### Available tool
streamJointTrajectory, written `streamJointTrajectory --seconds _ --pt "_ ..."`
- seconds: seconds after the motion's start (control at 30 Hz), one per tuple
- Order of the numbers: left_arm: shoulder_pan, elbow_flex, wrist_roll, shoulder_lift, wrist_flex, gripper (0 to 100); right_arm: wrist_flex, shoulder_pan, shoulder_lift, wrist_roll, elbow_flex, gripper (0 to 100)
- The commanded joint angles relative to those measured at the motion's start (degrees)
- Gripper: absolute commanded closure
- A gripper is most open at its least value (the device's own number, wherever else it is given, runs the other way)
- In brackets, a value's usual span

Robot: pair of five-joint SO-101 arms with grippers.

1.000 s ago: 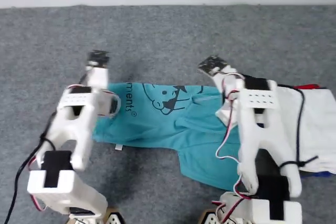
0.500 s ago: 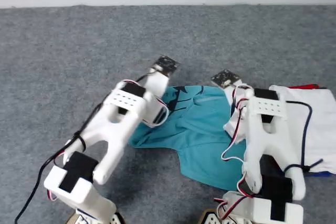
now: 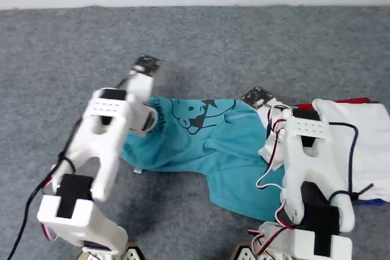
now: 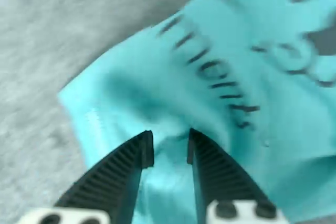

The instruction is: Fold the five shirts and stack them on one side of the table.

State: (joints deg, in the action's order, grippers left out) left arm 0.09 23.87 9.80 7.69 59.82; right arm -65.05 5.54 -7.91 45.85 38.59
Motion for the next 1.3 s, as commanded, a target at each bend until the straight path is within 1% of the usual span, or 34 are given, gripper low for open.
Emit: streamJointTrajectory --seconds 0.0,0.07,0.13,0.27,0.4,0.47,0.6,0.83,0.93,1.07,1.13,1.2,1.27 --pt "-3.5 -0.2 1.5 -0.4 0.4 88 0.3 0.7 -2.9 3.4 0.3 94.3" --pt "-5.3 -0.2 3.7 -0.4 0.4 88 0.2 0.9 -2.9 3.4 0.3 96.6" --pt "-7.5 -0.2 5.7 -0.3 0.4 88 0.3 2.2 -3.0 3.4 0.3 96.6" --pt "-12.0 -0.2 7.4 -0.3 0.4 88 0.3 5.1 -3.0 4.0 0.3 97.0" --pt "-15.3 -0.2 8.8 -0.3 0.1 88 0.1 7.4 -3.0 7.5 0.3 97.0" --pt "-15.9 -0.3 8.5 -0.4 0.4 88 0.1 8.3 -3.0 8.6 0.3 97.0" --pt "-14.9 -0.6 8.5 -0.8 3.5 88 -2.2 9.3 -3.0 10.7 0.4 97.0" --pt "-14.4 -0.6 8.4 -0.9 4.0 88 -3.4 9.4 -3.0 10.8 0.4 96.5" --pt "-14.0 -1.3 7.1 -0.9 6.2 88 -3.6 9.0 -3.8 9.9 0.3 92.3" --pt "-10.6 -9.1 3.2 -0.9 13.1 88 -5.8 8.8 -9.5 5.4 -0.1 84.5" --pt "-7.7 -14.5 1.2 -0.8 15.6 88 -6.3 8.0 -13.1 4.8 0.4 84.1" --pt "-4.7 -18.7 -0.3 -0.2 16.1 88 -8.2 6.8 -15.8 4.8 0.4 84.3" --pt "-1.9 -19.0 -0.8 1.0 14.1 88 -10.2 5.8 -17.9 4.7 0.4 84.3"
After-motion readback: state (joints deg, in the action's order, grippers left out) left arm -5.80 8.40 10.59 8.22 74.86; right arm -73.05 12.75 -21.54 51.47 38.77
